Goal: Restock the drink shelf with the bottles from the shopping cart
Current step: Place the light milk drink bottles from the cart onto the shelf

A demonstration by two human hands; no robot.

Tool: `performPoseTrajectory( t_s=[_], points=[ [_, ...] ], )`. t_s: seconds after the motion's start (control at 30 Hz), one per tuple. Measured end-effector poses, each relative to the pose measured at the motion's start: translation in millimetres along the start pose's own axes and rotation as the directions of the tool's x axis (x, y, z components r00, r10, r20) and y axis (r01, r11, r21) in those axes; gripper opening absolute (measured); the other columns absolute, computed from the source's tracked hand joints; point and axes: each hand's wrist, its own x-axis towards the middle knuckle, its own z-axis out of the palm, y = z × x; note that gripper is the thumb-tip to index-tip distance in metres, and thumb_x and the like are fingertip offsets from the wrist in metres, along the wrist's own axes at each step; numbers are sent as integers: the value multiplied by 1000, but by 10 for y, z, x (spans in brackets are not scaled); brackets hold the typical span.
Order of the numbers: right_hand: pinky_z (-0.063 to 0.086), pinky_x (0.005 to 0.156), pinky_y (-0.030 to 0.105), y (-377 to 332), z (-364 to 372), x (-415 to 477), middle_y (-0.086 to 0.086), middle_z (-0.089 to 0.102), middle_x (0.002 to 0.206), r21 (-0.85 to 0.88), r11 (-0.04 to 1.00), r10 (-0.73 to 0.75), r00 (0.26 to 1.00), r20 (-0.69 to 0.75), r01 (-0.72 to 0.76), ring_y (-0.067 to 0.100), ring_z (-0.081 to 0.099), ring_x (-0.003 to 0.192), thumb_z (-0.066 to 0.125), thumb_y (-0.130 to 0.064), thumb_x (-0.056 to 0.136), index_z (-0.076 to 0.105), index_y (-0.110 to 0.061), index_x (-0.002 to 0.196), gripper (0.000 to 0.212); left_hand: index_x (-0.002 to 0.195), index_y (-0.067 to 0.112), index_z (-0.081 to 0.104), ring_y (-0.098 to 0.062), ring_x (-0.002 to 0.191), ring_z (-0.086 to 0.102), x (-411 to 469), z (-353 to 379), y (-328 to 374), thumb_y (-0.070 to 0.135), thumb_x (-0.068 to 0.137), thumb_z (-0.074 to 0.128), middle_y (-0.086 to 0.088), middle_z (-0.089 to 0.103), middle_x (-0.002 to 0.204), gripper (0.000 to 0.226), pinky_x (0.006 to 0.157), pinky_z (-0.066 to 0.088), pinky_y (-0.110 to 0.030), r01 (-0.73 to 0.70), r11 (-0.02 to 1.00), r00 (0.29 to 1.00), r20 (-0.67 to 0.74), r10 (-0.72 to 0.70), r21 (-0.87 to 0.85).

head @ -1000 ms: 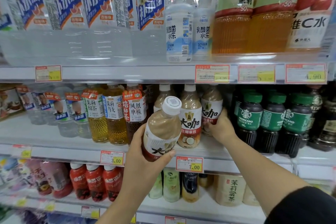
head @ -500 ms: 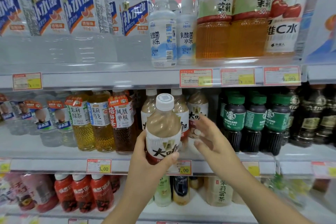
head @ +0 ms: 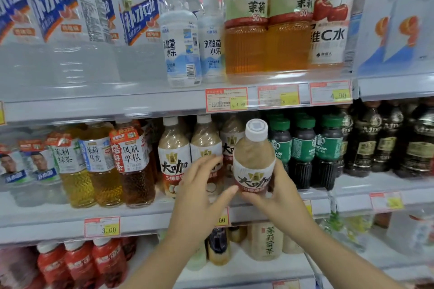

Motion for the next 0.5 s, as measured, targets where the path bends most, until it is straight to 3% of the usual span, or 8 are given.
performPoseTrajectory(
  t_s=[0.1, 0.2, 0.33, 0.43, 0.5],
  points=[
    [38, 95, 6, 109, 42, 126, -25, 49, 127, -70, 997, 27, 999, -45, -30, -13, 45, 117, 79, -13, 71, 32, -39, 130, 80, 135, 35, 40, -9, 136, 20, -30, 37, -329, 52, 85, 46, 10, 28, 143, 54, 107, 24, -38, -53, 940, 993, -85, 86, 337],
    [43, 96, 16, 192, 144, 250, -15, 52, 126, -116, 991, 65, 996, -59, -72, -5, 49, 115, 79, -14, 70, 33, -31, 133, 80, 139, 33, 34, -28, 142, 10, -16, 95, -505, 51, 85, 43, -5, 19, 151, 58, 107, 20, -55, -67, 847, 993, -45, 107, 527],
    [39, 90, 18, 266, 294, 328, -5, 52, 125, -168, 981, 91, 995, -43, -97, 8, 50, 114, 77, -10, 69, 31, -20, 137, 82, 141, 32, 31, -36, 142, 6, 15, 133, -590, 45, 82, 59, -11, 17, 154, 67, 105, 21, -62, -107, 773, 992, 13, 127, 625],
    [40, 77, 6, 309, 336, 361, -5, 54, 119, -183, 973, 139, 990, -25, -142, 8, 52, 107, 74, -10, 72, 26, -19, 138, 82, 142, 32, 29, -39, 141, 13, 13, 137, -602, 50, 84, 39, -12, 21, 154, 62, 105, 23, -65, -114, 729, 992, 34, 124, 675],
    [40, 67, 3, 323, 335, 407, -6, 54, 113, -195, 964, 185, 983, 12, -179, 8, 53, 102, 73, -12, 75, 24, -19, 137, 79, 142, 31, 30, -40, 140, 16, 17, 139, -621, 51, 84, 36, -12, 24, 153, 61, 105, 24, -65, -123, 713, 991, 46, 127, 690]
  ],
)
